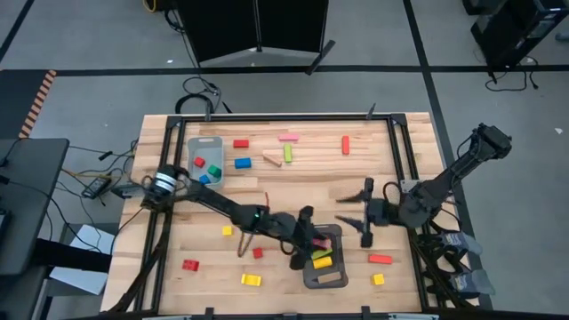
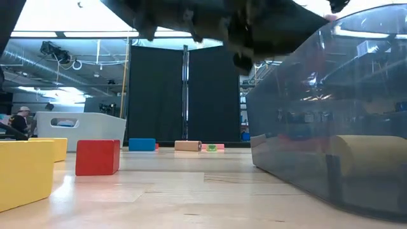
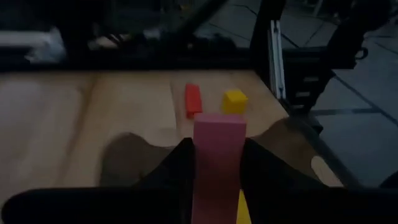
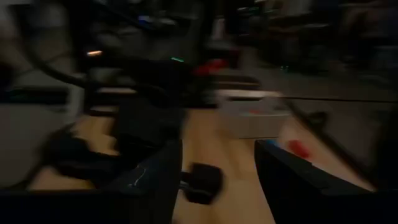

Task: Sort blocks by size
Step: Put the pink rectangular block into the black bin, then put the yellow cube block into the gray bin

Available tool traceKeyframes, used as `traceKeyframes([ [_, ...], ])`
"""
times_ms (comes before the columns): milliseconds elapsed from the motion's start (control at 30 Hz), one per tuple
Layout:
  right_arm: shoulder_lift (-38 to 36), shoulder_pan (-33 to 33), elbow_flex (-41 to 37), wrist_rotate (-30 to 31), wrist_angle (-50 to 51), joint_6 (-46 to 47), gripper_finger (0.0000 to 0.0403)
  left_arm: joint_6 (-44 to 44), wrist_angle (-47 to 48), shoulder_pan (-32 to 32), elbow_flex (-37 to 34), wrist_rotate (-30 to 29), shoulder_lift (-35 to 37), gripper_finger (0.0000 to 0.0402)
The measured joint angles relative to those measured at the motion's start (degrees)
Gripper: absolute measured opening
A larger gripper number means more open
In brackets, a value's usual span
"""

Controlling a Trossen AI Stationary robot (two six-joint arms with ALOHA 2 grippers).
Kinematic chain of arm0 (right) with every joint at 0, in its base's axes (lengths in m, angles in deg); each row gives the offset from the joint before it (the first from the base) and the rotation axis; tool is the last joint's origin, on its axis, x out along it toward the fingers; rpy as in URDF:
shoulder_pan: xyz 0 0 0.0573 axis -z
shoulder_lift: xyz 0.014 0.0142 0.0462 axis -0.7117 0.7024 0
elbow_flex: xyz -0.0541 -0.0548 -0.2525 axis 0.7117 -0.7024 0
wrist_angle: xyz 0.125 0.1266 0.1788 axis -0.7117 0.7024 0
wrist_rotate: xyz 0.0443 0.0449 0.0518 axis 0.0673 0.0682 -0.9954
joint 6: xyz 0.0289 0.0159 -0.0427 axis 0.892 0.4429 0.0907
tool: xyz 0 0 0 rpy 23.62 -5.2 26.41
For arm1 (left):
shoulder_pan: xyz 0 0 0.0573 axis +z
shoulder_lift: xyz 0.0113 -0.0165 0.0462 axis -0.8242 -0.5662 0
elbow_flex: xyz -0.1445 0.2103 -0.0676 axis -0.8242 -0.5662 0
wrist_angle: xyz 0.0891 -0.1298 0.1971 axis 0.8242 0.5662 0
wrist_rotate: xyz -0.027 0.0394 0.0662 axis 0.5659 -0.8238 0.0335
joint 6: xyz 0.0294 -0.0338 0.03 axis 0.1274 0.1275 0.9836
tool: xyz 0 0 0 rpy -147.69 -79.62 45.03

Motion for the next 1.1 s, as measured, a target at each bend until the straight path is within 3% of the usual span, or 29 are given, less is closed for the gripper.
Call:
traceKeyframes([
  [133,0.72,-5.45,1.93,-3.52,3.65,1.57,0.0233,-1.32,2.74,-0.04,3.40,0.23,-3.87,0.0116],
  [267,1.88,-10.88,6.49,-3.62,10.31,4.76,0.0252,-1.53,2.72,0.18,3.83,0.07,-4.16,0.0234],
  [367,3.53,-14.68,10.72,-3.54,18.74,12.40,0.0263,-2.23,3.16,0.63,3.76,0.07,-2.92,0.0319],
  [500,8.55,-19.39,16.50,-5.83,33.21,27.52,0.0271,-2.29,1.83,1.18,3.83,-0.39,-0.14,0.0385],
  [600,13.71,-21.77,19.49,-10.06,42.66,39.56,0.0268,-2.23,0.92,1.86,2.88,-0.39,2.32,0.0395],
  [767,23.33,-23.57,23.05,-23.21,51.16,55.24,0.0260,-2.09,0.01,3.38,-0.34,-0.39,7.70,0.0382],
  [900,28.61,-24.04,24.37,-31.56,52.54,61.18,0.0265,-2.12,0.13,4.16,-3.70,-0.66,11.88,0.0368],
  [1100,32.72,-24.51,25.03,-33.93,53.07,63.20,0.0298,-2.07,-0.18,4.07,-8.32,-2.24,17.62,0.0350],
])
